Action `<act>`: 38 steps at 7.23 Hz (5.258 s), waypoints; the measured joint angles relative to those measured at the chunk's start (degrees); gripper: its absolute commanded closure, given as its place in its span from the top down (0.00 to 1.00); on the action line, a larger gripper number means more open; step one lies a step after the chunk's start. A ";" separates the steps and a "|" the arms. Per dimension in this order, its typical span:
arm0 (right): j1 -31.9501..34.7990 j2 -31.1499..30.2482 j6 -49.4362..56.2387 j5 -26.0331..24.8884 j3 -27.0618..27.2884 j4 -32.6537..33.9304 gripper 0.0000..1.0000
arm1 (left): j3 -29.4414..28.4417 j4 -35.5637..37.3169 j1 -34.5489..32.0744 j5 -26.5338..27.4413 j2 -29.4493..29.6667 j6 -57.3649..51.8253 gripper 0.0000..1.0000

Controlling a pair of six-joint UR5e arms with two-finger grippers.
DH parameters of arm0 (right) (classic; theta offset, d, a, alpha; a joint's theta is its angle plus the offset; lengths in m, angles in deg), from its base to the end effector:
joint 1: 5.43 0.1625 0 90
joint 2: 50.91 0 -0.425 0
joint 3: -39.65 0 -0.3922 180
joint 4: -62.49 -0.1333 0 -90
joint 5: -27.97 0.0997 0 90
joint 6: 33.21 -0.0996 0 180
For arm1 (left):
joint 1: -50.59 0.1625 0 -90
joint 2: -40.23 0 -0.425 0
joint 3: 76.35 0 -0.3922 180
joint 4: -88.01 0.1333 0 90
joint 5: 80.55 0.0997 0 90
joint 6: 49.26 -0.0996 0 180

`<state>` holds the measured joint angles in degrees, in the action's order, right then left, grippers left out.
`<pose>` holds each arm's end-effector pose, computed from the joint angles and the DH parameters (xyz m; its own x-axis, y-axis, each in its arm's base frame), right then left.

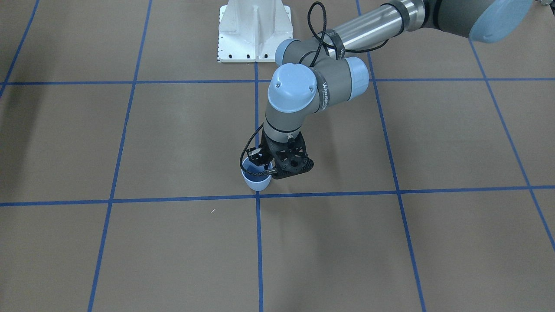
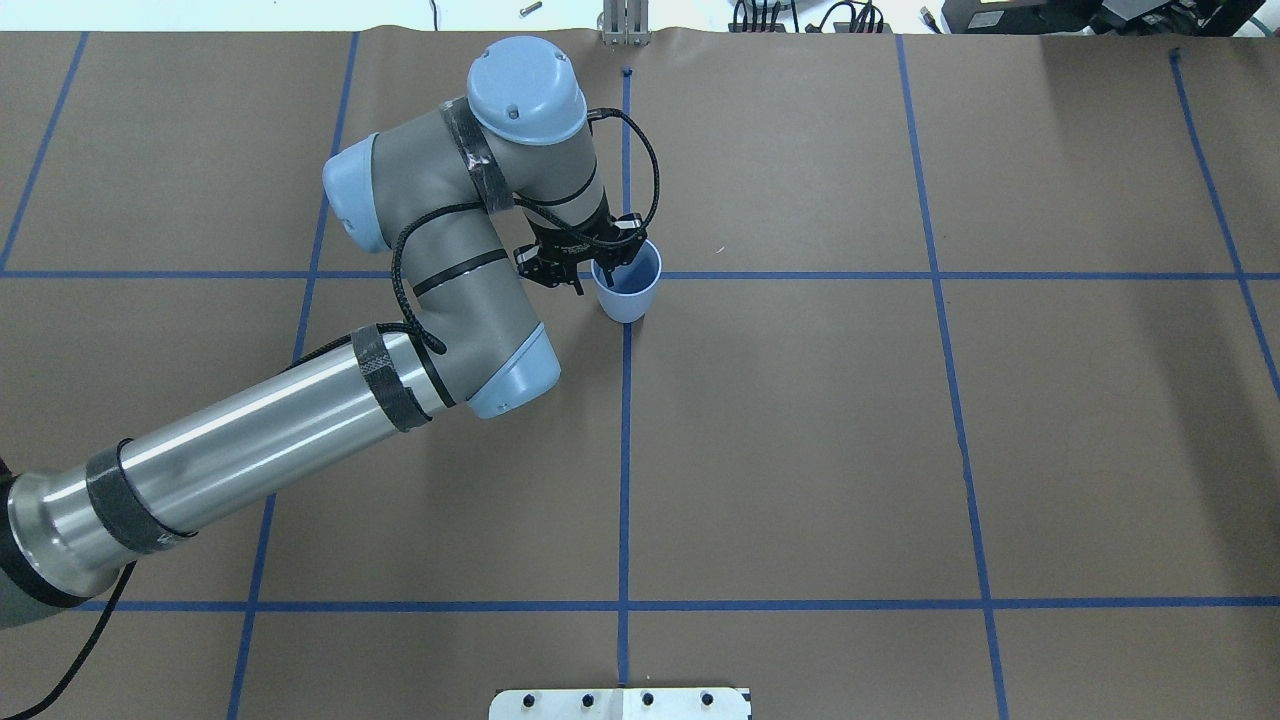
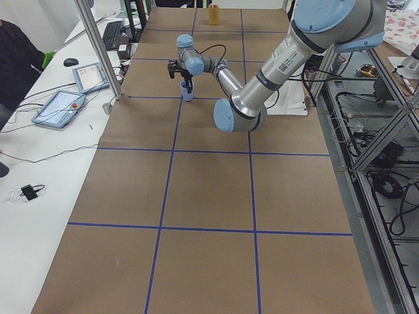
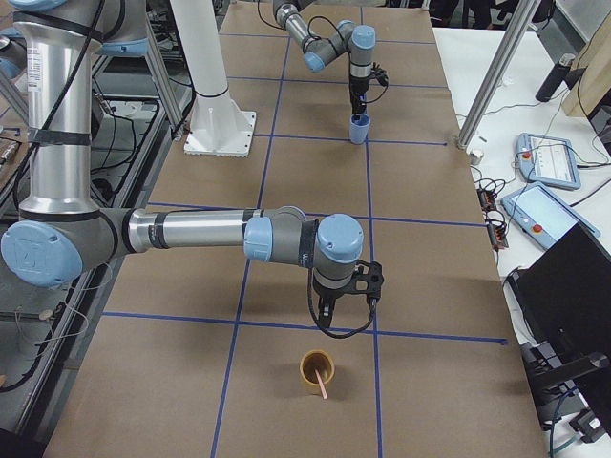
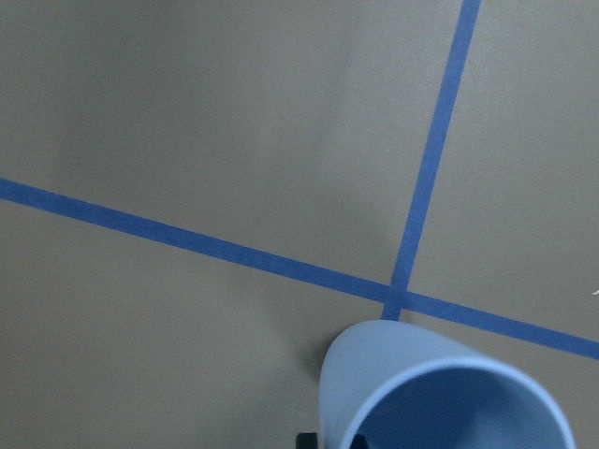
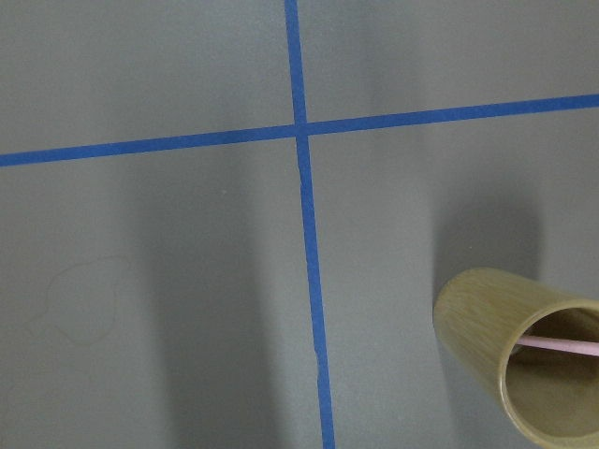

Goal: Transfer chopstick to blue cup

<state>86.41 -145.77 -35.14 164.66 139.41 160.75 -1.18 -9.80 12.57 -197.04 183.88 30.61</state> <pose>0.0753 -0.4481 0.6265 0.6828 0.0982 0.7240 -0.0551 0.9950 -0.0830 0.5606 -0.5511 0.1573 0.5846 -0.2572 -0.7695 0.1961 0.9651 -0.1737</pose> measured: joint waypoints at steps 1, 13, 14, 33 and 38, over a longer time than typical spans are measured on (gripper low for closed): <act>0.00 0.04 0.20 0.19 -0.03 0.00 1.00 | 2.10 0.16 -0.20 -0.02 -0.84 -0.09 0.98; 14.30 4.69 2.55 -2.43 -19.49 -0.09 1.00 | 11.66 1.00 -4.88 -0.33 -5.04 -0.79 0.98; 14.32 6.10 1.59 -2.53 -21.89 -0.82 1.00 | 11.66 0.98 -4.85 -0.25 -5.04 -0.82 0.98; 12.96 6.90 -9.16 -1.02 -26.94 -12.07 0.00 | 13.51 1.04 -5.79 -0.14 -7.21 -0.81 0.98; 12.66 6.73 -9.28 -0.82 -21.86 -10.50 0.00 | 14.07 1.04 -5.83 -0.16 -7.64 -0.76 0.98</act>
<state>99.07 -139.04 -44.42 163.84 117.54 150.25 12.88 -8.75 6.74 -197.20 176.24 29.84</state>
